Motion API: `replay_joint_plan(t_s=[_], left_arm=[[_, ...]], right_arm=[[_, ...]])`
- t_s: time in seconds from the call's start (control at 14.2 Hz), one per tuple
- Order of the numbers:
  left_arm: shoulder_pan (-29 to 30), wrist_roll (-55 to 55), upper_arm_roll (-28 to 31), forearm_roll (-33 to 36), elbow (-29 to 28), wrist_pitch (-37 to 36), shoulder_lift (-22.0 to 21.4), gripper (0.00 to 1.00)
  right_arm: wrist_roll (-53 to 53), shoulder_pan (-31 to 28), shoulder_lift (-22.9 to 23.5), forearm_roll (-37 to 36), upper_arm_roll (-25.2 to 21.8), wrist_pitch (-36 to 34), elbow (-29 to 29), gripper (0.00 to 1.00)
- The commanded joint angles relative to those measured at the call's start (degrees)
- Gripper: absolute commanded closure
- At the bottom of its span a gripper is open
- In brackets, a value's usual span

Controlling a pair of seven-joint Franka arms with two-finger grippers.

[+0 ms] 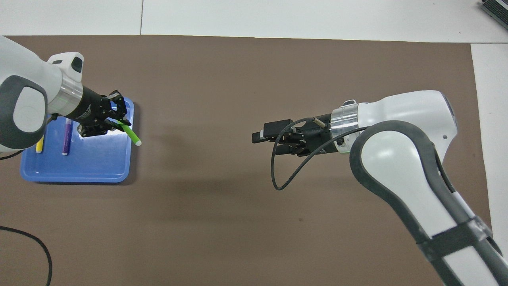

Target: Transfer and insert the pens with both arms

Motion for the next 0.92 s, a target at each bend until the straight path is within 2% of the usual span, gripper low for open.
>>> replay_joint_plan(t_s=[0.0,0.21,0.42,0.85], left_arm=[[-2.95,-8.29,0.88,-2.84,-2.61,-0.65,-2.88,1.0],[-5.75,-16.81,0.88,-7.15,-3.06,-0.04,-3.5,1.0],[-9.88,-26.13,0.88,-8.47,-3.06,3.21,-3.41,1.0],[-14.2,-42.23,0.88,-10.76,-2.8,3.92,-3.41,1.0]], right_arm=[[-0.62,1.4,1.21,1.49,0.14,0.02,1.07,0.0],[-0.62,1.67,1.3,1.49,0.23,-0.16,1.59,0.0],[-0.27,3.08,1.92,1.49,0.23,0.46,3.18,0.02],[-0.18,6.33,3.5,1.49,0.23,5.1,3.53,0.05]])
